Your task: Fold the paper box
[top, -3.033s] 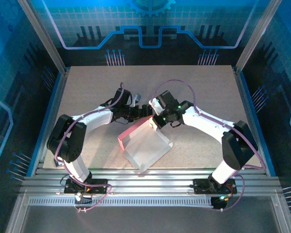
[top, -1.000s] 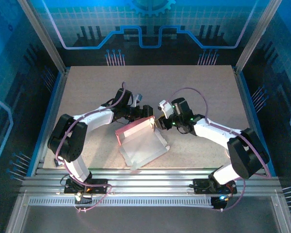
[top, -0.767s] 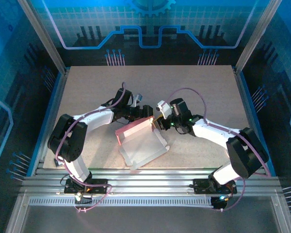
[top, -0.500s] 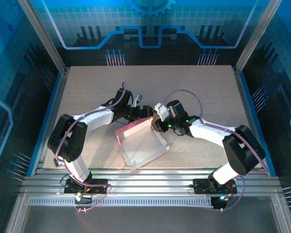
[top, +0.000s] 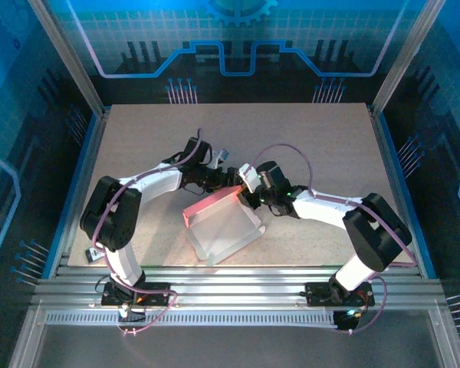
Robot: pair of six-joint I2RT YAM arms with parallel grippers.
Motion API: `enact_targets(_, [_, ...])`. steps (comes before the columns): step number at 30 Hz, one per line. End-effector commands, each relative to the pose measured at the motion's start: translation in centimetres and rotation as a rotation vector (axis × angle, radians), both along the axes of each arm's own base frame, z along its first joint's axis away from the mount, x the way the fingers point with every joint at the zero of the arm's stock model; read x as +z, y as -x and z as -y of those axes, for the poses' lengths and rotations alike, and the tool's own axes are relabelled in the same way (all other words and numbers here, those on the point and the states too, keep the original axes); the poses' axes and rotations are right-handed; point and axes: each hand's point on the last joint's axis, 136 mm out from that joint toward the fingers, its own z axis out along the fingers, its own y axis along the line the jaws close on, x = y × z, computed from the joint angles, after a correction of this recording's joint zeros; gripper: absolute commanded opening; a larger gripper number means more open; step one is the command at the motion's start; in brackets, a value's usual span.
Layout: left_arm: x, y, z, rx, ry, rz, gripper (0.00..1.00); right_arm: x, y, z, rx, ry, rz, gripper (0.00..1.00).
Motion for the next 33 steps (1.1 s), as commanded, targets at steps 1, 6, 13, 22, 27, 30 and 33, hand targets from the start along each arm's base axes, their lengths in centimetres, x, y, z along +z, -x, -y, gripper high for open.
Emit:
enact_targets(1, [-0.5, 2.0, 1.1, -0.119, 0.018, -0.062, 0.89, 0.8, -0.7, -1.6, 0.002, -0.025, 0.056, 0.28])
enact_targets(6, [-0.3, 1.5, 1.1, -0.127, 0.020, -0.067, 0.89, 0.8, -0.7, -1.7, -0.014, -0.034, 0.067, 0.28])
enact_targets(13, [1.0, 1.0, 2.1, -0.179, 0.090, -0.091, 0.88, 1.0, -1.3, -1.5, -0.064, -0.015, 0.108, 0.23])
enact_targets(22, [2.6, 1.3, 3.3, -0.274, 0.160, -0.145, 0.87, 1.5, -2.0, -1.9, -0.114, -0.010, 0.166, 0.19])
enact_targets(27, [2.8, 1.2, 3.5, -0.283, 0.170, -0.160, 0.87, 0.9, -2.3, -1.8, -0.163, 0.051, 0.201, 0.13])
enact_targets(30, [2.8, 1.2, 3.4, -0.279, 0.168, -0.167, 0.87, 0.6, -2.6, -1.5, -0.200, 0.090, 0.223, 0.10])
enact_targets(33, [2.8, 1.4, 3.3, -0.275, 0.161, -0.173, 0.87, 0.5, -2.8, -1.3, -0.228, 0.127, 0.252, 0.06])
